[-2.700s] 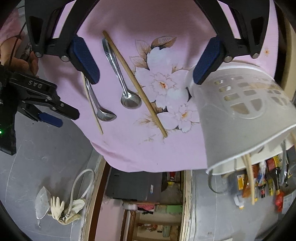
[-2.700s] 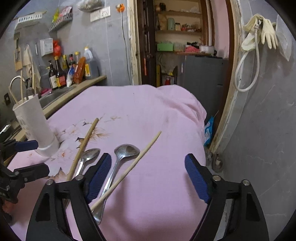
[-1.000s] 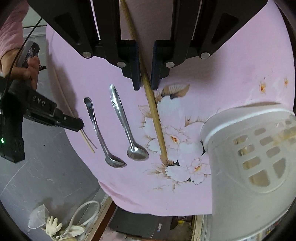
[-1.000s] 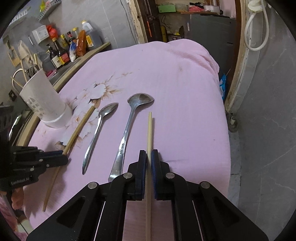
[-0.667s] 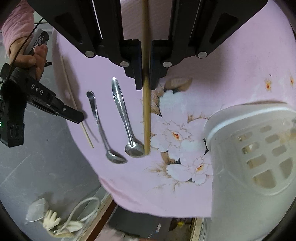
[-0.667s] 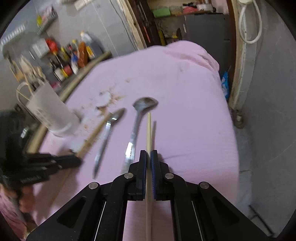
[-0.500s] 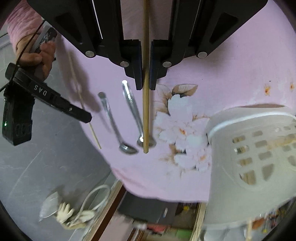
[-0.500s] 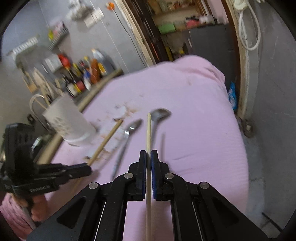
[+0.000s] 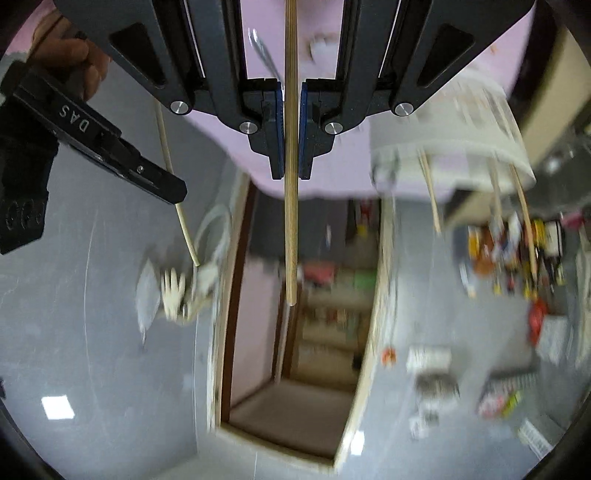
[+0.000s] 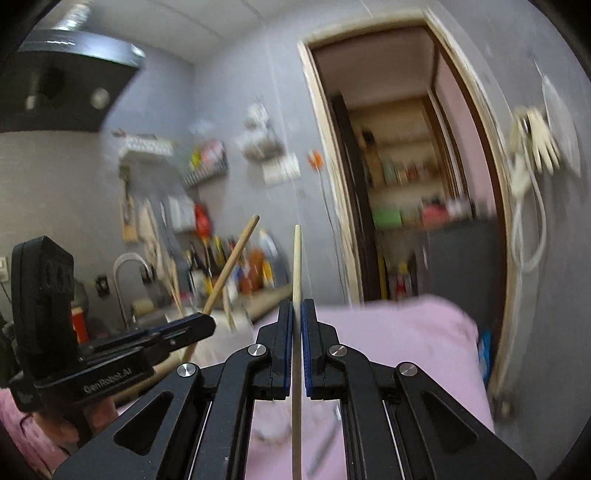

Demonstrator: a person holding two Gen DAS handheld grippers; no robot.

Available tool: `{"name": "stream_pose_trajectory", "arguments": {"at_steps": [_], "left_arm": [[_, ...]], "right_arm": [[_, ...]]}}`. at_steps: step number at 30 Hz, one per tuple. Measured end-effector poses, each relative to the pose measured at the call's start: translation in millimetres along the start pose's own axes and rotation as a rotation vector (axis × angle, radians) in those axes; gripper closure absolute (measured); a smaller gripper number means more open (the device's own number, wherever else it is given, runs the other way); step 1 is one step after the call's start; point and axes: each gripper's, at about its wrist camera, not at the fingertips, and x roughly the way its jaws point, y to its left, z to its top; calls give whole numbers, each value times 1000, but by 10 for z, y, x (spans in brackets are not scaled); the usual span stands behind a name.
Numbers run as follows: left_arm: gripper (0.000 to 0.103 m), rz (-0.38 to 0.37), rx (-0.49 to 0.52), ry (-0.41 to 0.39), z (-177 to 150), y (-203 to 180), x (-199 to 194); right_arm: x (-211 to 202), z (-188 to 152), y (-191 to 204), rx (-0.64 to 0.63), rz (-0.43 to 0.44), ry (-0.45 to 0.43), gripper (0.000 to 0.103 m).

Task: Organize utensils
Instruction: 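Lift both chopsticks up toward the white caddy with both grippers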

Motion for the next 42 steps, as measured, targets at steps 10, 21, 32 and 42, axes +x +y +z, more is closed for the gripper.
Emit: {"name": "stream_pose_trajectory", "arguments": {"at_steps": [10, 21, 32, 42], "left_arm": [[99, 108, -49, -209, 491, 586, -261], [99, 308, -229, -382, 527, 1684, -169], [99, 456, -242, -432, 288, 1999, -67], [99, 454, -294, -392, 159, 2163, 18]], "right_arm": [[452, 464, 257, 8, 131, -218, 100], [1347, 338, 391, 98, 152, -332, 100], [1657, 70, 525, 85, 145, -300, 100], [1764, -105, 631, 19, 125, -239, 100]]}}
